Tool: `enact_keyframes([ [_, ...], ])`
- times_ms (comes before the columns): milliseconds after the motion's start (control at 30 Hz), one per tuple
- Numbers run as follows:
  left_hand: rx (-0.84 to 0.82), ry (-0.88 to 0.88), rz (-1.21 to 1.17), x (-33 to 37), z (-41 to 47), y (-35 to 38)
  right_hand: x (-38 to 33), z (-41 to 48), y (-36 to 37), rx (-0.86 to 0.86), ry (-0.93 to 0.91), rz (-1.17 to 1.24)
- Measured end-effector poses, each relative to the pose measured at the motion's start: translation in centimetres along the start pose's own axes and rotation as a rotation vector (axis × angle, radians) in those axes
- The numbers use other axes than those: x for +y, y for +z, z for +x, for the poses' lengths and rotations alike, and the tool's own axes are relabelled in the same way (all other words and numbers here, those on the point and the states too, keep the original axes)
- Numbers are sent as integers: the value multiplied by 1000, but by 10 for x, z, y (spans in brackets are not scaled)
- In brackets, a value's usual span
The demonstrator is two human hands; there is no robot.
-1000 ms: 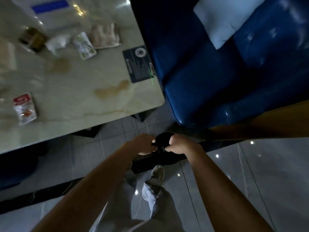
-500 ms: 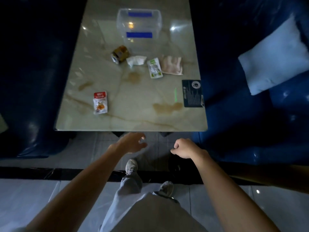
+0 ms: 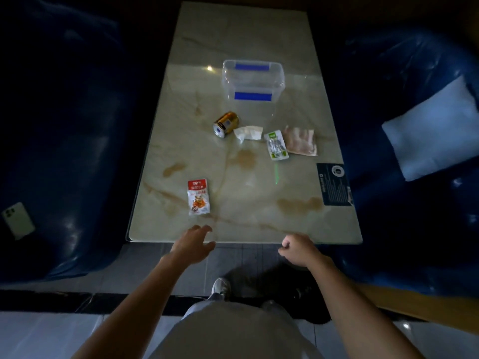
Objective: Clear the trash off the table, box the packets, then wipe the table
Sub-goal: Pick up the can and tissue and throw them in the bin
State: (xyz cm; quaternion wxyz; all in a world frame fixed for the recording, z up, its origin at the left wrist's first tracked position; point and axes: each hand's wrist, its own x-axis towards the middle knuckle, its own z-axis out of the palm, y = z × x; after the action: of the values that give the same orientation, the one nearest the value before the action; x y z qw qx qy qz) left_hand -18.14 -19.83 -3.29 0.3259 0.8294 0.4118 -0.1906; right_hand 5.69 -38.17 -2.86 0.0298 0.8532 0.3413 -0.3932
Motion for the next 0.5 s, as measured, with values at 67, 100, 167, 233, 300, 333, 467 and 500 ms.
enact_keyframes([
  [67, -26, 1, -2, -4, 3, 1, -6, 1, 1, 5, 24, 8],
  [100, -41, 2, -4, -5, 3, 1, -8, 2, 0, 4, 31, 11],
  [167, -70, 11, 1, -5, 6, 0, -12, 4, -2, -5, 38, 11],
  [233, -95, 14, -4, -4, 10, -4, -16, 7, -6, -24, 44, 12],
  [300, -109, 12, -4, -2, 17, -7, -18, 12, -12, -47, 54, 17],
  [333, -114, 16, 1, -2, 21, -9, -19, 15, -15, -61, 56, 14],
  [467, -164, 7, 26, 3, 34, -16, -24, 29, -25, -103, 35, 1],
  [500, -174, -2, 27, 4, 37, -18, -26, 33, -27, -109, 23, -9],
])
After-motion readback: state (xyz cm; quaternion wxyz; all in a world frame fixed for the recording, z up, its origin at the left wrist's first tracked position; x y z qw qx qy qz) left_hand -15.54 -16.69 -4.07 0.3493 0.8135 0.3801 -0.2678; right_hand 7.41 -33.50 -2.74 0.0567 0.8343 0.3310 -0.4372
